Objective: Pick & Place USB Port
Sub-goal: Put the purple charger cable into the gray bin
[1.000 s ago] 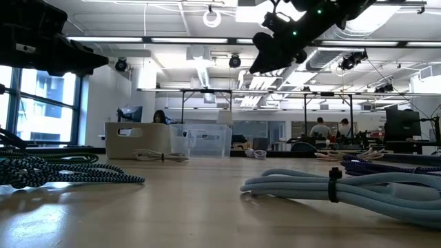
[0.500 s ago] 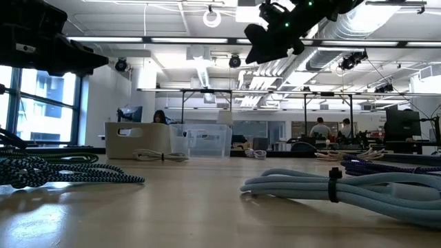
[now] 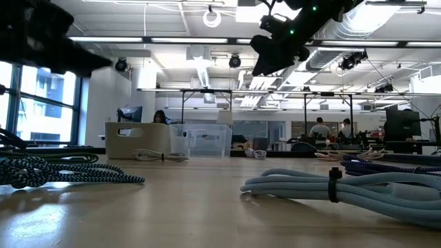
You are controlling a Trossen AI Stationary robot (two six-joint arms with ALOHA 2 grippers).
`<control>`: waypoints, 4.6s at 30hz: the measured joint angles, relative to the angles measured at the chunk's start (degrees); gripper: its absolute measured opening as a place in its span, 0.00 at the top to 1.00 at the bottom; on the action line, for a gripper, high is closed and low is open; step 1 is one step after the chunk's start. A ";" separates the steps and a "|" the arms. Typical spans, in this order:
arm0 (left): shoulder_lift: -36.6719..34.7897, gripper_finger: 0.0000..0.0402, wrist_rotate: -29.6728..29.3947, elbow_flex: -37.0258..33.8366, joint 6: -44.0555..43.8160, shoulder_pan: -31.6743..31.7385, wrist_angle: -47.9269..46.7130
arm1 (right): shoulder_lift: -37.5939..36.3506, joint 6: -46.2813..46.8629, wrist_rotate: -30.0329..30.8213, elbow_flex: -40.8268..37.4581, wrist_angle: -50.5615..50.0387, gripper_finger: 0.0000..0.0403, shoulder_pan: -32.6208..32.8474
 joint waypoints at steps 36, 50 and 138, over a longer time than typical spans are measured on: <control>43.80 0.58 -2.97 35.61 8.64 -0.02 -20.10 | 16.69 12.21 -11.00 6.76 -6.23 0.45 -12.85; 43.80 0.58 -5.32 35.61 8.52 -0.01 -20.29 | 23.57 13.44 -14.61 10.32 -8.81 0.45 -14.08; 54.58 0.58 1.18 32.03 10.28 -0.01 14.01 | 2.55 -14.20 7.43 10.25 -9.51 0.97 24.61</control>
